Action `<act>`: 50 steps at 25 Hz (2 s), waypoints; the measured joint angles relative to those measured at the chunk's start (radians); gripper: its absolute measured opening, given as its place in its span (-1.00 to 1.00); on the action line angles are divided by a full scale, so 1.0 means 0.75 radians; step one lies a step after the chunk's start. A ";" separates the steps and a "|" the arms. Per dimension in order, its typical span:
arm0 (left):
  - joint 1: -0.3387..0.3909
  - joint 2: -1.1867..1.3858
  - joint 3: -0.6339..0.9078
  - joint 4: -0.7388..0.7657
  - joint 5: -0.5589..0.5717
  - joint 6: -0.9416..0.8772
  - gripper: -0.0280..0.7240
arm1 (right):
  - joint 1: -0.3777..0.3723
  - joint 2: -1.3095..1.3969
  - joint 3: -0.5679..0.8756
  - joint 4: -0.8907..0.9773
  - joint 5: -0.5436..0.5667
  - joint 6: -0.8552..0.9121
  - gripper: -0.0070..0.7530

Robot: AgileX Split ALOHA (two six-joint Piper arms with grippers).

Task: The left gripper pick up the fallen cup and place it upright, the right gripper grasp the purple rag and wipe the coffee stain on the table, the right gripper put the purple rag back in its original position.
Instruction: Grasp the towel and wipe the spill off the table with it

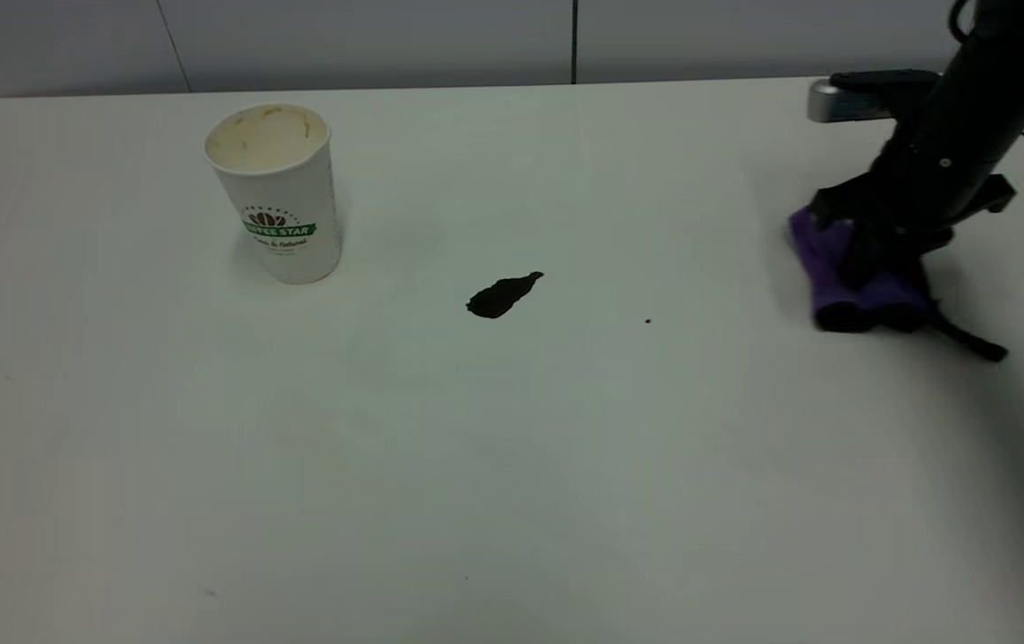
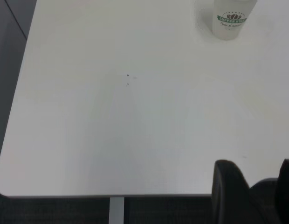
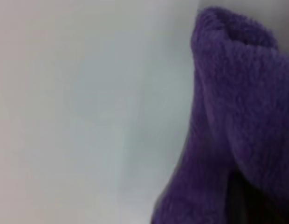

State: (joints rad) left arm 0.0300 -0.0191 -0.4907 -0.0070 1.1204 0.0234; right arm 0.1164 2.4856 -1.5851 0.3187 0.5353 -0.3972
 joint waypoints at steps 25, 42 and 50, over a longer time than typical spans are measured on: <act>0.000 0.000 0.000 0.000 0.000 -0.001 -0.19 | 0.457 0.186 -0.506 0.014 0.064 0.053 -0.84; 0.000 0.000 0.000 0.000 0.000 -0.001 -0.19 | 0.575 0.297 -0.516 0.399 0.084 -0.026 -0.84; 0.000 0.000 0.000 0.000 0.000 -0.001 -0.19 | 0.607 0.329 -0.517 0.464 -0.100 -0.020 -0.84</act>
State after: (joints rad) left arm 0.0300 -0.0191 -0.4907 -0.0070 1.1204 0.0225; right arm 0.5714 2.7321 -1.9726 0.6669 0.4602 -0.4125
